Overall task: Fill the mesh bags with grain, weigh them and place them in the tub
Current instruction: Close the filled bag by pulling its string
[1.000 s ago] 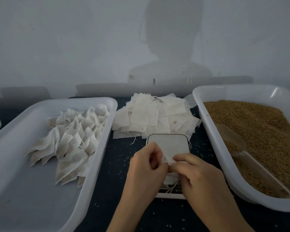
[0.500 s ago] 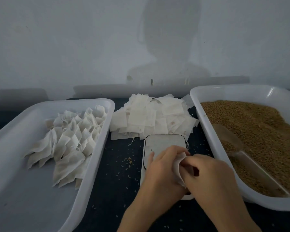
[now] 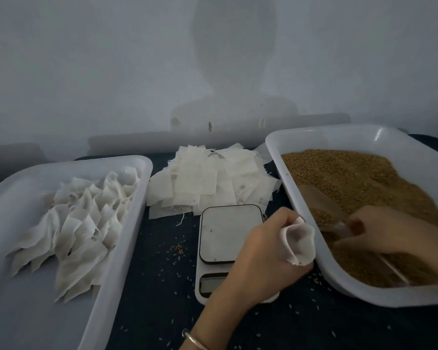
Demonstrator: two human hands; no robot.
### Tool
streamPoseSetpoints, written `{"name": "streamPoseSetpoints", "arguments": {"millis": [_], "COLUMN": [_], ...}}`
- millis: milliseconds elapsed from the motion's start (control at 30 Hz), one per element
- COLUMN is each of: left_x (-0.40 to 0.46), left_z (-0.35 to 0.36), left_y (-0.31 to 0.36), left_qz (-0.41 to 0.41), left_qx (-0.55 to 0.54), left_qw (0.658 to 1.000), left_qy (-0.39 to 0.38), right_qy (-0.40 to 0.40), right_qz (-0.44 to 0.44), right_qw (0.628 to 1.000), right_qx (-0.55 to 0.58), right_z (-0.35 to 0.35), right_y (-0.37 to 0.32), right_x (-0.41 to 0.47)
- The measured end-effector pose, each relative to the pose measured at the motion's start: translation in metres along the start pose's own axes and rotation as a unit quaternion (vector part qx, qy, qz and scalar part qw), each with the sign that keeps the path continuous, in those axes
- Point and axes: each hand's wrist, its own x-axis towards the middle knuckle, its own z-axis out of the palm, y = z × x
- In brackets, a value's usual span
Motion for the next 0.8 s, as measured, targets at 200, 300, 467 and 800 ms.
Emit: {"name": "streamPoseSetpoints", "arguments": {"millis": [200, 300, 467, 800], "left_x": [0.014, 0.015, 0.017, 0.015], "left_z": [0.006, 0.006, 0.006, 0.007], "left_y": [0.005, 0.003, 0.003, 0.005], "left_qz": [0.005, 0.002, -0.007, -0.016], "left_qx": [0.0, -0.005, -0.009, -0.009], "left_qw": [1.0, 1.0, 1.0, 1.0], "left_qy": [-0.006, -0.005, -0.008, -0.011], "right_qy": [0.098, 0.14, 0.03, 0.067], "right_qz": [0.008, 0.067, 0.076, -0.016], "right_qw": [0.995, 0.979, 0.987, 0.974], "right_qx": [-0.033, -0.129, -0.135, 0.215], "right_z": [-0.015, -0.037, -0.037, 0.008], "right_y": [0.021, 0.055, 0.076, 0.024], "right_x": [0.0, -0.002, -0.001, -0.006]}}
